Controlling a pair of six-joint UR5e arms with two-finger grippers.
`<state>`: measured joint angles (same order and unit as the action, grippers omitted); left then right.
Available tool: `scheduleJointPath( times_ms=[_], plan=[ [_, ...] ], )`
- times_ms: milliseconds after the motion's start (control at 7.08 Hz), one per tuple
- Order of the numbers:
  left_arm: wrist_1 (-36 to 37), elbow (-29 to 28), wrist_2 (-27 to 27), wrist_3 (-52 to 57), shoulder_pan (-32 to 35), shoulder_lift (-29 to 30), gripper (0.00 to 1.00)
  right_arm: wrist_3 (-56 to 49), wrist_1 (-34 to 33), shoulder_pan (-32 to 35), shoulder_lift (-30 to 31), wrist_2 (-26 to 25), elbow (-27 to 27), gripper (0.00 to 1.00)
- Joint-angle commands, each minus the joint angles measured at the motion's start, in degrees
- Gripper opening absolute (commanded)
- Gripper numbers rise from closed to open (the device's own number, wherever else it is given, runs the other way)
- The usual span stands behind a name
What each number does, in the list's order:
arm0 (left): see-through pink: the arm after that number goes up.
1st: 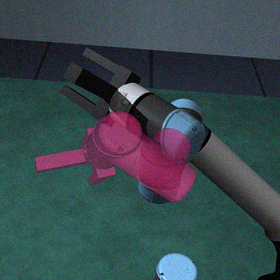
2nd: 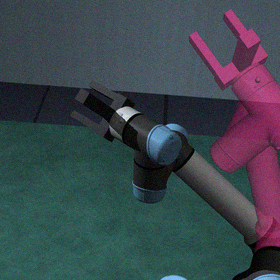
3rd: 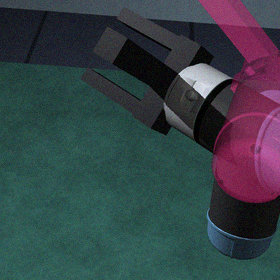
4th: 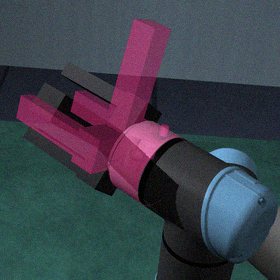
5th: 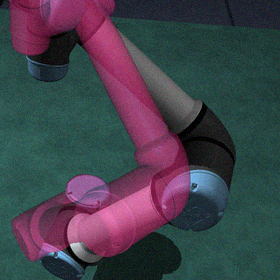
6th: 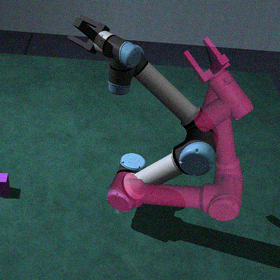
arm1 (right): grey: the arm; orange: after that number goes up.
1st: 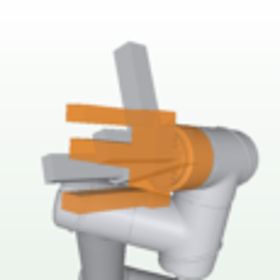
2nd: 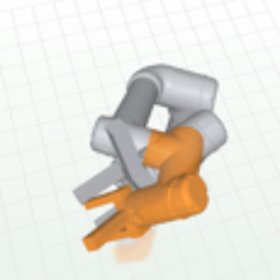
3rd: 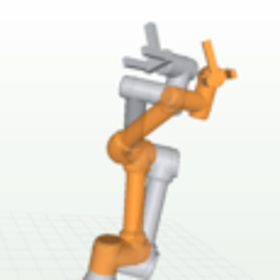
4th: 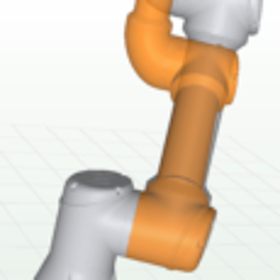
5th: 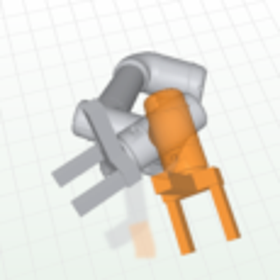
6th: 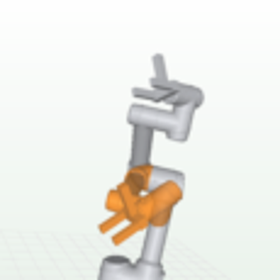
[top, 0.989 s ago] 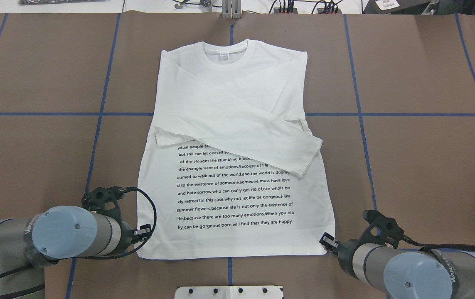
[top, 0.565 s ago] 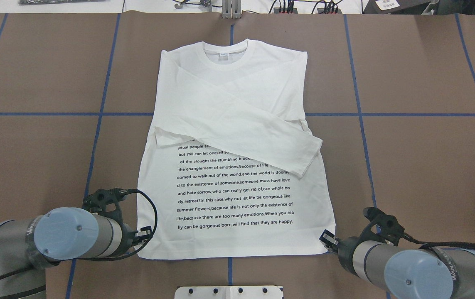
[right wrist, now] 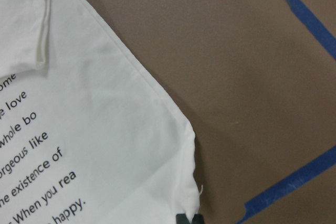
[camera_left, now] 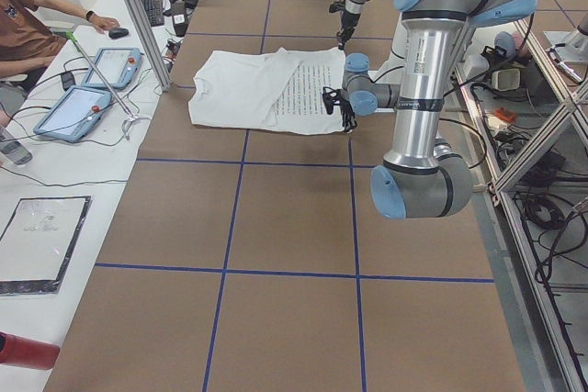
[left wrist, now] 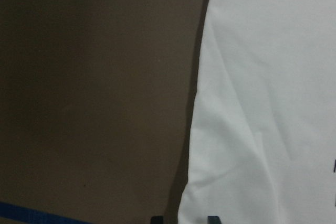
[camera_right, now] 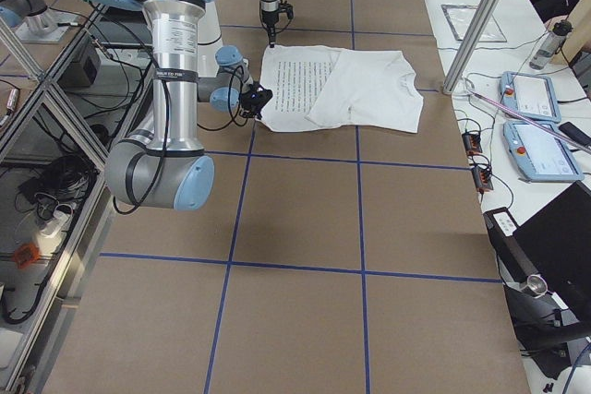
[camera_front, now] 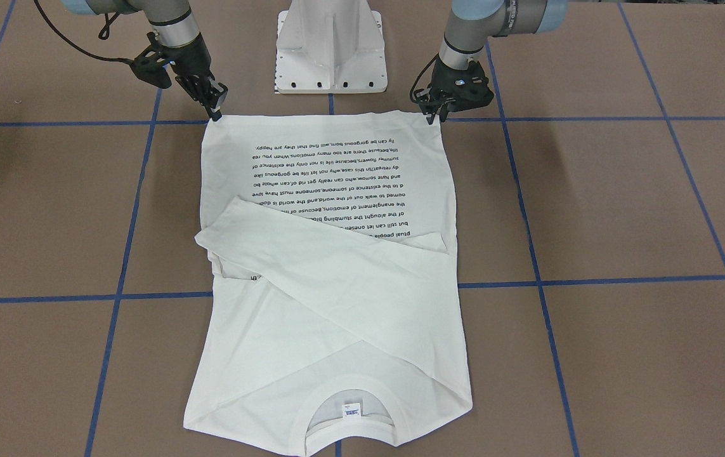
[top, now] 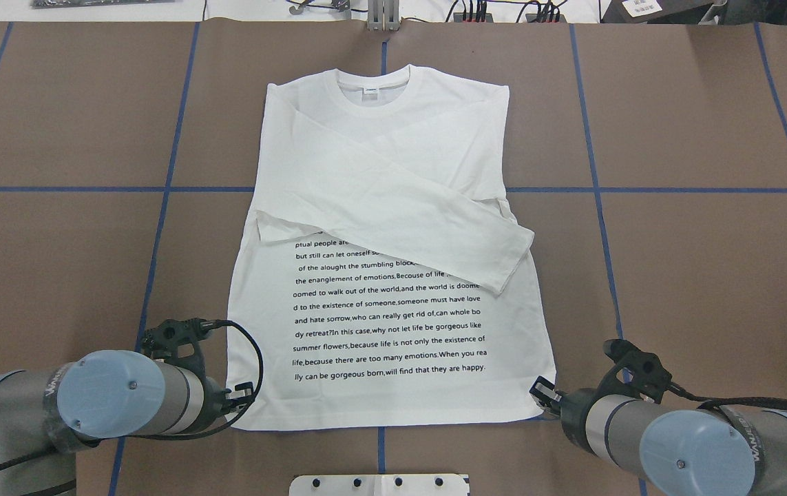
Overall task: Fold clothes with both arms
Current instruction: 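Lower the left gripper to its hem corner and grasp both hem corners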
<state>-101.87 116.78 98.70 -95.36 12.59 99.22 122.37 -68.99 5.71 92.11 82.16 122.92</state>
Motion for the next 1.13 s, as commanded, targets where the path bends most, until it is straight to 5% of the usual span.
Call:
scheduleJointPath(
  times_ms=[0,989],
  plan=[
    [0.0,0.3,0.2,0.0,-0.3,0.0,0.00,0.1,0.0,0.0,-0.3,0.0,0.0,0.00],
    [1.5,11.4,6.1,-4.7,0.1,-1.0,0.00,0.7,-0.1,-3.1,4.4,0.3,13.2,0.00]
  ],
)
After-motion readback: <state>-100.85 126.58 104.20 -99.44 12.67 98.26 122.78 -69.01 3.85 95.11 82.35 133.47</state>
